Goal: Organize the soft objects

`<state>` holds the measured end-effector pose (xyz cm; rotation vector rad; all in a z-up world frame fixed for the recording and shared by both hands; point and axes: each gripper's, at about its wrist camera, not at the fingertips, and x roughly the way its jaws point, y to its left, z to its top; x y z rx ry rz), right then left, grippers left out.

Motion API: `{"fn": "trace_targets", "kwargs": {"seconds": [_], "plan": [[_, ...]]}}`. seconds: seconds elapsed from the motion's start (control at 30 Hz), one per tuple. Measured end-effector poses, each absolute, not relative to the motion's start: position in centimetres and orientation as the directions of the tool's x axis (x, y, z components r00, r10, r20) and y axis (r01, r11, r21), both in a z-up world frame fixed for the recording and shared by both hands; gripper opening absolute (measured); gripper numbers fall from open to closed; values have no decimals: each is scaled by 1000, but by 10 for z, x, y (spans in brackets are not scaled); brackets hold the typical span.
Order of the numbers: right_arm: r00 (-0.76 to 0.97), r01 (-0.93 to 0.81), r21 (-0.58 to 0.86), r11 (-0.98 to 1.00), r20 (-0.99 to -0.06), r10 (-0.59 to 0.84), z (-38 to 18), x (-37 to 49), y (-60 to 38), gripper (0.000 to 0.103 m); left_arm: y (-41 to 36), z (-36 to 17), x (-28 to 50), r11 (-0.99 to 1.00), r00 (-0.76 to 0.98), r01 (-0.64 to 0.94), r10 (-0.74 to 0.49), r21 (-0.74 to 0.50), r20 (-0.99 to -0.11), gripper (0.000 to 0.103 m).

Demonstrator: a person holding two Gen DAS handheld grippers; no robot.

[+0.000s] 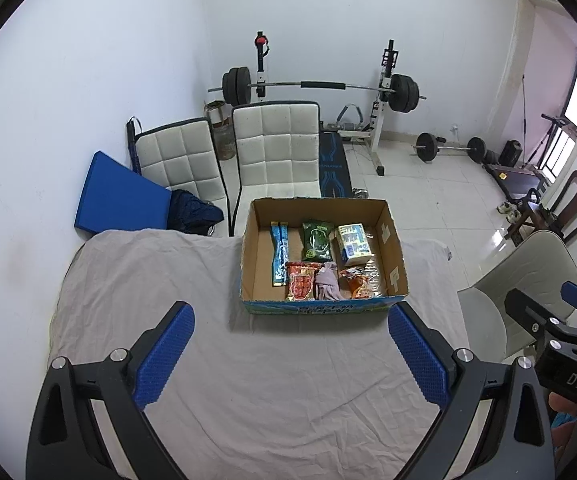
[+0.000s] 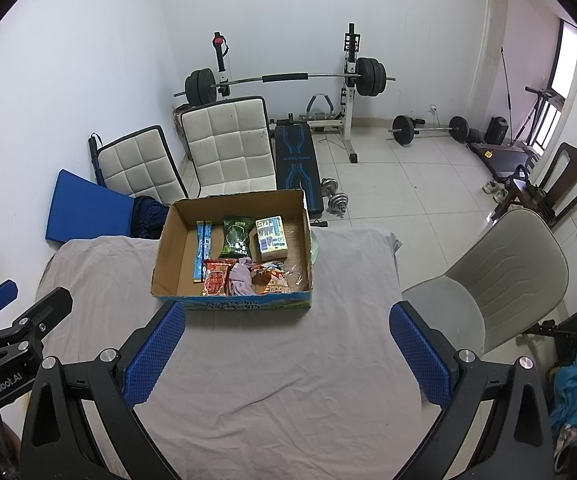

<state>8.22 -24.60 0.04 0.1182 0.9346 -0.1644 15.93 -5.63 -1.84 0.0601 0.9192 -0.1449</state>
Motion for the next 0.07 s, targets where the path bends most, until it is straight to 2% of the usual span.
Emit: {"fn": "trace_targets", "kwargs": {"seconds": [0.07], "plan": [[583, 194, 31, 981, -807, -90, 0, 81, -245, 103, -55, -16, 160, 989, 601, 151, -100, -11, -793, 100]]}}
